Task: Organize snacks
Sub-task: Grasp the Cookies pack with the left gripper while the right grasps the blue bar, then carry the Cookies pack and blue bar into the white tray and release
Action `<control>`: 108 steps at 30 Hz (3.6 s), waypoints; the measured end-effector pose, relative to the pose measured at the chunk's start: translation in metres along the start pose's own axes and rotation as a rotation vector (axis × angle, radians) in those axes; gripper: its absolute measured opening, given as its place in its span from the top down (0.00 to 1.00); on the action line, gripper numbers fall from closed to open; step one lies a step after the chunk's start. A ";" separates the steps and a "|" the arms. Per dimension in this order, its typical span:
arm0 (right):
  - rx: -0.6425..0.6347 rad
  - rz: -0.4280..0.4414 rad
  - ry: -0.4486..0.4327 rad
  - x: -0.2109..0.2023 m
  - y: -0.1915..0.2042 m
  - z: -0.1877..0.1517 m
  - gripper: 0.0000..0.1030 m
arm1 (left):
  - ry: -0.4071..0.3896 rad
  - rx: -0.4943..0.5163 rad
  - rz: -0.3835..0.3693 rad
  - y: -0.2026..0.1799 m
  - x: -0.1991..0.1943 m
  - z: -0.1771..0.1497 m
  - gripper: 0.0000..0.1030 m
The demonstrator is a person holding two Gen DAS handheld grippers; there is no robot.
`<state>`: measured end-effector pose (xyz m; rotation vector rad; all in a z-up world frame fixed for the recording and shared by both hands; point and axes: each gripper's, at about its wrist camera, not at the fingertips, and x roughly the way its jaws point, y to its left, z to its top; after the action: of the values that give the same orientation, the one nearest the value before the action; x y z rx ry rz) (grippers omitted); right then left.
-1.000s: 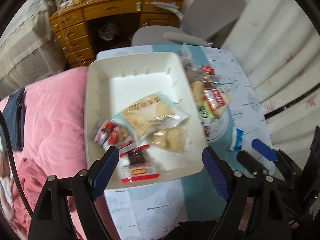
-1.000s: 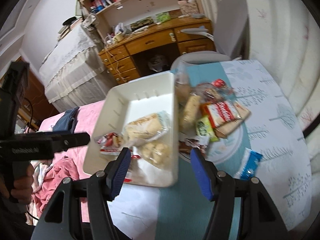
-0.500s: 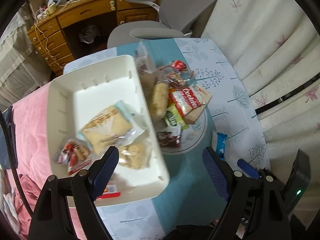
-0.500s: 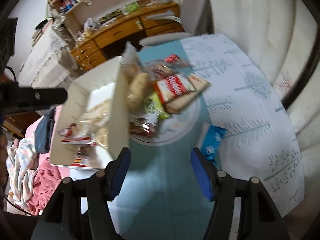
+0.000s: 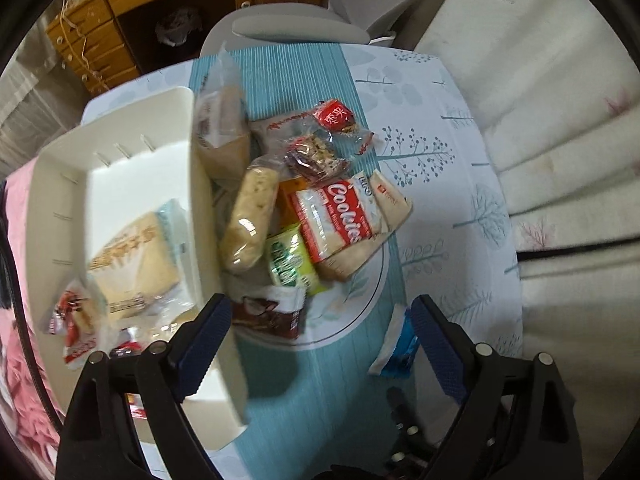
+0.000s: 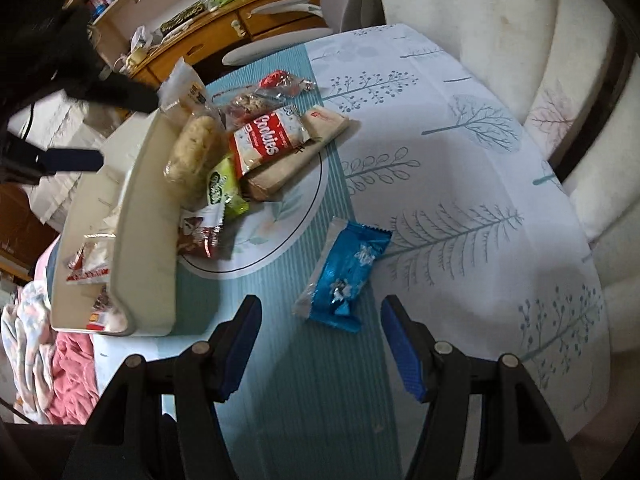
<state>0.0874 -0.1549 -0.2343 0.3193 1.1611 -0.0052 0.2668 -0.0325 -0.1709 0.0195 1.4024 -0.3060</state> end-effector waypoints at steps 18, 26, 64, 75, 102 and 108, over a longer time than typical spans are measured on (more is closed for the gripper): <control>-0.128 0.045 0.061 0.044 -0.024 0.014 0.47 | 0.107 -0.172 0.076 -0.014 0.097 0.048 0.08; -0.234 0.022 0.041 0.048 -0.017 0.019 0.50 | 0.107 -0.197 0.118 -0.014 0.124 0.059 0.08; -0.260 0.088 0.000 0.037 -0.037 0.030 0.72 | 0.054 -0.232 0.060 -0.012 0.099 0.052 0.52; -0.266 0.083 -0.055 0.014 -0.027 0.030 0.72 | 0.053 -0.193 -0.008 -0.010 0.050 0.028 0.52; -0.329 0.042 -0.241 -0.056 0.105 0.024 0.72 | 0.003 -0.202 -0.184 0.129 -0.083 -0.070 0.51; -0.359 0.065 -0.259 -0.058 0.151 0.013 0.72 | -0.018 -0.233 -0.168 0.180 -0.096 -0.084 0.51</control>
<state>0.1011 -0.0235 -0.1403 0.0356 0.8733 0.2108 0.2132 0.1761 -0.1224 -0.2933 1.4171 -0.2786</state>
